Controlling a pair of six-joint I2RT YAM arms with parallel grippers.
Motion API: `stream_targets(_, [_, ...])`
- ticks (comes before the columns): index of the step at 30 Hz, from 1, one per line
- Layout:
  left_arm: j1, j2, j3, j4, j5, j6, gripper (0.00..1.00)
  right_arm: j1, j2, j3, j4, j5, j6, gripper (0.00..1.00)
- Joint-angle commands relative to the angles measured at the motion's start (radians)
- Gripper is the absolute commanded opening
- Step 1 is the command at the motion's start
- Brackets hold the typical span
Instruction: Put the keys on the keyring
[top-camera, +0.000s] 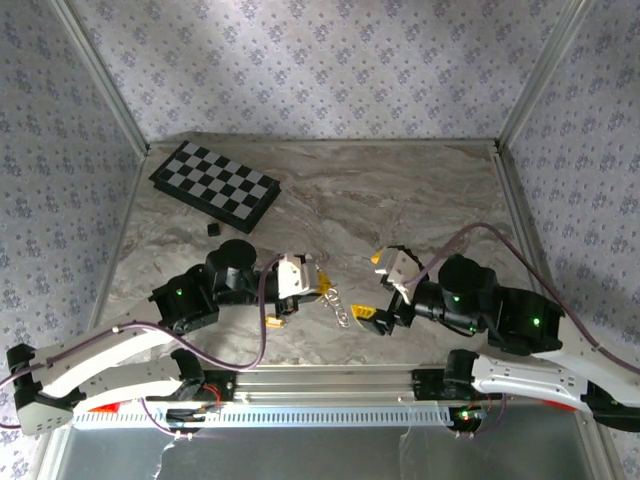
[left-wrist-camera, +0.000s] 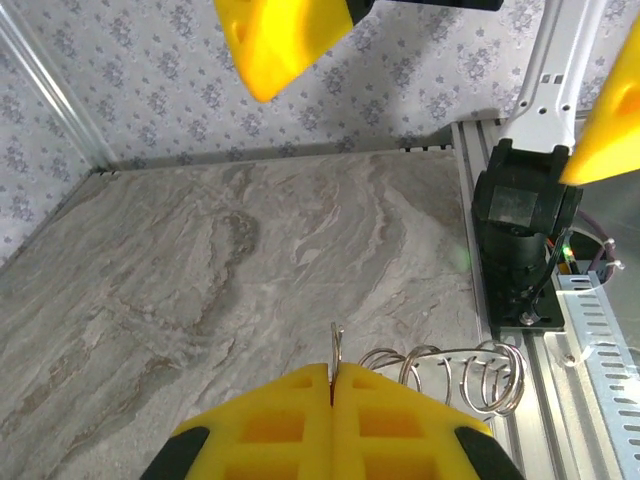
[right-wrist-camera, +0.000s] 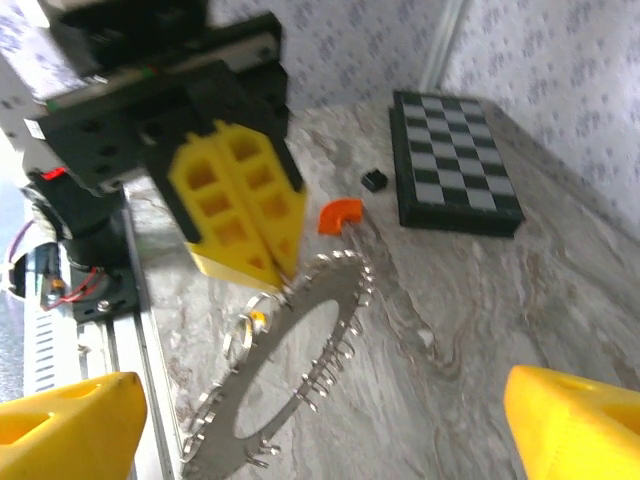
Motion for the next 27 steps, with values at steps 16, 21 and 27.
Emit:
stream_targets(16, [0.052, -0.306, -0.254, 0.108, -0.252, -0.266, 0.0, -0.352, 0.255, -0.008, -0.044, -0.084, 0.474, 0.97])
stream_targets(21, [0.055, -0.423, -0.313, 0.101, -0.268, -0.297, 0.0, -0.393, 0.375, -0.027, 0.024, -0.117, 0.467, 0.97])
stream_targets(27, [0.057, -0.571, -0.346, 0.046, -0.395, -0.332, 0.0, -0.357, 0.523, -0.073, 0.166, -0.216, 0.355, 0.94])
